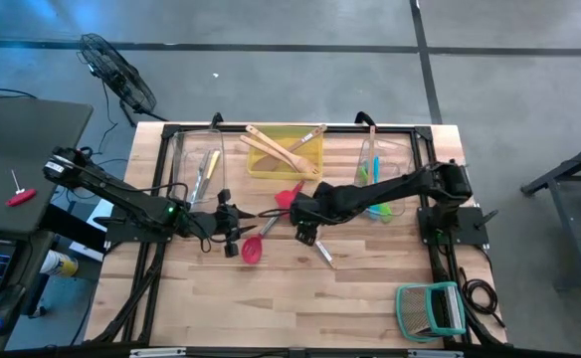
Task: Pick & Place Kitchen Items
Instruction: Put the red spatula into the right transparent bin
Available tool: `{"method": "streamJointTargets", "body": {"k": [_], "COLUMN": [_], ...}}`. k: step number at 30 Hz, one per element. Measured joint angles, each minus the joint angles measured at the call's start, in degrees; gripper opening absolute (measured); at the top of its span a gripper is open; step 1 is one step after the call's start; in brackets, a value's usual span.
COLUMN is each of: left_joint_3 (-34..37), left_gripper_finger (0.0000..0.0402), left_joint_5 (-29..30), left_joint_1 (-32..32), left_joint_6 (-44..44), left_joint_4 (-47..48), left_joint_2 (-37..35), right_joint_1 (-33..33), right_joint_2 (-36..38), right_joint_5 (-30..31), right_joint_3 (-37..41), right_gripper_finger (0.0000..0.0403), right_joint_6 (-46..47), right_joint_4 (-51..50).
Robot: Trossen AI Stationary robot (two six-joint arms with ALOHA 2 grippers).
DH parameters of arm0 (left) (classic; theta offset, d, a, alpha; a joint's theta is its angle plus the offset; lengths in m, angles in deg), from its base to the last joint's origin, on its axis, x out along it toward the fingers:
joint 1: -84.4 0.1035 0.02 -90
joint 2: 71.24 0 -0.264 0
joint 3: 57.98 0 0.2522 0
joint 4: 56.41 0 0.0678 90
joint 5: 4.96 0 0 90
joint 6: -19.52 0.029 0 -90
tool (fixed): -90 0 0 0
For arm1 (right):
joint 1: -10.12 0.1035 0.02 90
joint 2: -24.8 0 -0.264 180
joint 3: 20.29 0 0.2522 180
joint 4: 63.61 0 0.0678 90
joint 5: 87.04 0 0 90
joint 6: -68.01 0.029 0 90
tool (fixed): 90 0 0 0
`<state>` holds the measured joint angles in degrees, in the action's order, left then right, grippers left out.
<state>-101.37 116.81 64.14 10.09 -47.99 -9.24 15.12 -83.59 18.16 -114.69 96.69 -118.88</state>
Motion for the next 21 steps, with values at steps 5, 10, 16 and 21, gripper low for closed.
{"method": "streamJointTargets", "body": {"k": [5, 10, 16, 21], "left_joint_3": [0.0, 0.0, 0.0, 0.0], "left_gripper_finger": [0.0122, 0.0122, 0.0122, 0.0122], "left_joint_5": [-0.1, -0.1, -0.1, -0.2], "left_joint_1": [0.0, 0.0, 0.0, 0.0], "left_joint_6": [0.0, 0.1, 0.1, 0.1], "left_joint_4": [-0.1, -0.1, -0.1, 0.2], "left_joint_2": [0.0, 0.0, 0.0, 0.0], "right_joint_1": [0.0, 0.0, -0.2, -0.5], "right_joint_2": [-2.4, -3.8, -3.7, -4.7], "right_joint_5": [-4.4, -5.7, -6.3, -7.4], "right_joint_3": [0.0, 0.0, 0.0, 0.0], "right_gripper_finger": [0.0298, 0.0298, 0.0298, 0.0298], "right_joint_6": [1.5, 1.5, 1.5, 1.5], "right_joint_4": [0.9, 2.7, 4.9, 5.3]}}
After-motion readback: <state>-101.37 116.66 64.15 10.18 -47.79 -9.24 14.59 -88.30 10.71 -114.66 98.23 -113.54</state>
